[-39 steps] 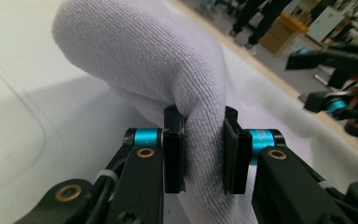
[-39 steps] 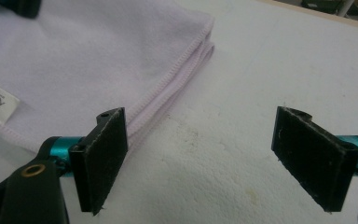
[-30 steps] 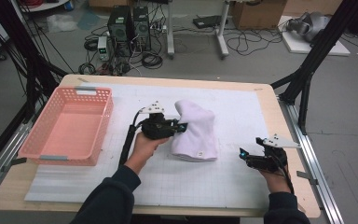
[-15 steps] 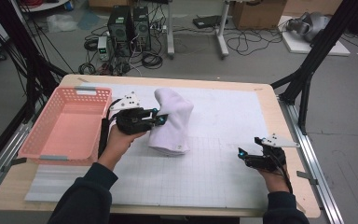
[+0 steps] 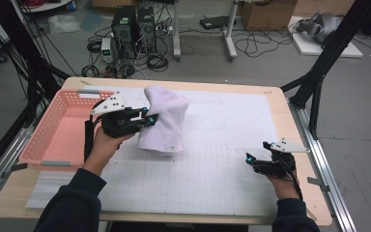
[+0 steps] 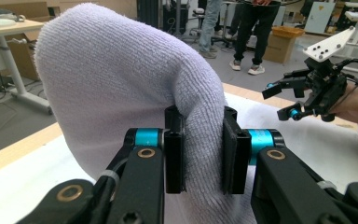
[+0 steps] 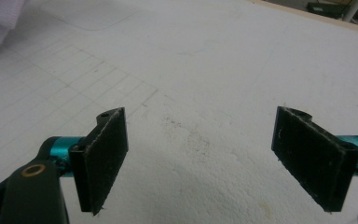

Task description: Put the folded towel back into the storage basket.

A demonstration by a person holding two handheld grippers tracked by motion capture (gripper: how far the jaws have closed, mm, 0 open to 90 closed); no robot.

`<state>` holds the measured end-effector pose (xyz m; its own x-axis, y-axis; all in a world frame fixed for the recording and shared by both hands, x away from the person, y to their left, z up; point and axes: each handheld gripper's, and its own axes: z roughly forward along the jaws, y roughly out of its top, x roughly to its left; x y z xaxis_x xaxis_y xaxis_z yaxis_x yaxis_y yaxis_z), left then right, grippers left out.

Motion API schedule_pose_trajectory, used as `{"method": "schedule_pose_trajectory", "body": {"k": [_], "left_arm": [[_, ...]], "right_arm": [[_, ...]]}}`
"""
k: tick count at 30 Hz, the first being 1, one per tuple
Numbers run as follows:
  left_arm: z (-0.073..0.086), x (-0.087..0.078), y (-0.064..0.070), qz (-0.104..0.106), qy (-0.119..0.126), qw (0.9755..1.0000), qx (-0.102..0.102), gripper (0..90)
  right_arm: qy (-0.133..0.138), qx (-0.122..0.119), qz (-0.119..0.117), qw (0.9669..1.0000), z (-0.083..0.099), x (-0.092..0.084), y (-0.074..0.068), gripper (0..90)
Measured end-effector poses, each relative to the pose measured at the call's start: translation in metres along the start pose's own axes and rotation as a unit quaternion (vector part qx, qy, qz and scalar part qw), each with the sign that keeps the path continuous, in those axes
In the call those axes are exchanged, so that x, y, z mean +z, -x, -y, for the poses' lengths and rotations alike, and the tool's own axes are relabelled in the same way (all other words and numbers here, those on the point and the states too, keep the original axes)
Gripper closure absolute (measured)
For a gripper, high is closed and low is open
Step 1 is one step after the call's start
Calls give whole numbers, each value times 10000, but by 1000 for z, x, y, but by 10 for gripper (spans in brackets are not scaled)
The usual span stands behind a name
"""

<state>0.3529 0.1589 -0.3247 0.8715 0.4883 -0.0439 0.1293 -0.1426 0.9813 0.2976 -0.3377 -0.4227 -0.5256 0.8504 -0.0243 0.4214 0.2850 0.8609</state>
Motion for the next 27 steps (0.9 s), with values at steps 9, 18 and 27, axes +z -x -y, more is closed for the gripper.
{"method": "schedule_pose_trajectory", "body": {"k": [9,18,27], "left_arm": [[-9,-37,-14,-70,163,9998,110,743],[-18,-72,-29,-123,249,9995,173,743],[-30,-111,-54,-188,414,9989,110,743]], "right_arm": [[-24,-11,-24,10000,-1,2,-2,173],[-27,-26,-12,10000,-1,2,-3,174],[-40,-79,-27,10000,-2,4,-6,173]]}}
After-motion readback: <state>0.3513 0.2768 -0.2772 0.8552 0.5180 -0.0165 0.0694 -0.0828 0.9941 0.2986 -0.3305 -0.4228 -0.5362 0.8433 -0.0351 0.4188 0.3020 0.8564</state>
